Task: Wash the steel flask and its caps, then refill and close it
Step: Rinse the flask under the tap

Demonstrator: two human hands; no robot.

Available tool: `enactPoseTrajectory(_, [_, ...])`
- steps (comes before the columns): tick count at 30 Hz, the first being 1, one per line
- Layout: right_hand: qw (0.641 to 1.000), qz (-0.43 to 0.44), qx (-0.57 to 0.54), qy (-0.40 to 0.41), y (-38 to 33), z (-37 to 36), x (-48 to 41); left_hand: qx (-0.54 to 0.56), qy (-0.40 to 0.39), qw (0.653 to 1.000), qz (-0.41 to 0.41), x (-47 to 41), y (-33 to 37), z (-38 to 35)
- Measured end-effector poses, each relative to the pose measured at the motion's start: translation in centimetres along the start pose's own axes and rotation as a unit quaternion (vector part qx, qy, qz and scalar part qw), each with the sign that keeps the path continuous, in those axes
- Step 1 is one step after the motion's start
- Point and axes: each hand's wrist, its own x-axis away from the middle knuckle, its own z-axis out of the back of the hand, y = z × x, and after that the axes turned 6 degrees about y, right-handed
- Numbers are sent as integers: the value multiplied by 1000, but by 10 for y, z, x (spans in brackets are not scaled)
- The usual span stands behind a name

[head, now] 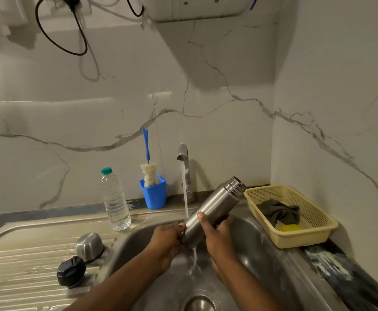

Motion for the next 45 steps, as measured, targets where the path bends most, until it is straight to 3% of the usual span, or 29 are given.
enactPoseTrajectory(6, [1000, 18, 2, 20, 1, 2, -2, -45, -49, 996, -51, 7, 0, -12])
enactPoseTrajectory(14, [999, 45, 15, 9, -3, 0, 3, 2, 6, 999, 33, 9, 9, -11])
enactPoseTrajectory(19, [1000, -11, 15, 13, -3, 0, 3, -125, 87, 987, -43, 8, 9, -3])
enactPoseTrajectory(23, [998, -49, 34, 4, 0, 2, 4, -187, 42, 980, -53, 8, 8, 0])
enactPoseTrajectory(28, [989, -81, 106, -59, -3, -3, 13, -231, -8, 970, -77, 19, 20, -6])
enactPoseTrajectory(35, [964, -97, 180, -170, -8, -2, 23, -245, -11, 964, -106, 17, 40, -7])
enactPoseTrajectory(41, [951, -85, 226, -194, -3, -3, 25, -317, 2, 929, -191, -3, 59, -11])
enactPoseTrajectory(45, [947, -92, 234, -201, -4, -4, 26, -304, 15, 935, -182, -8, 68, -8])
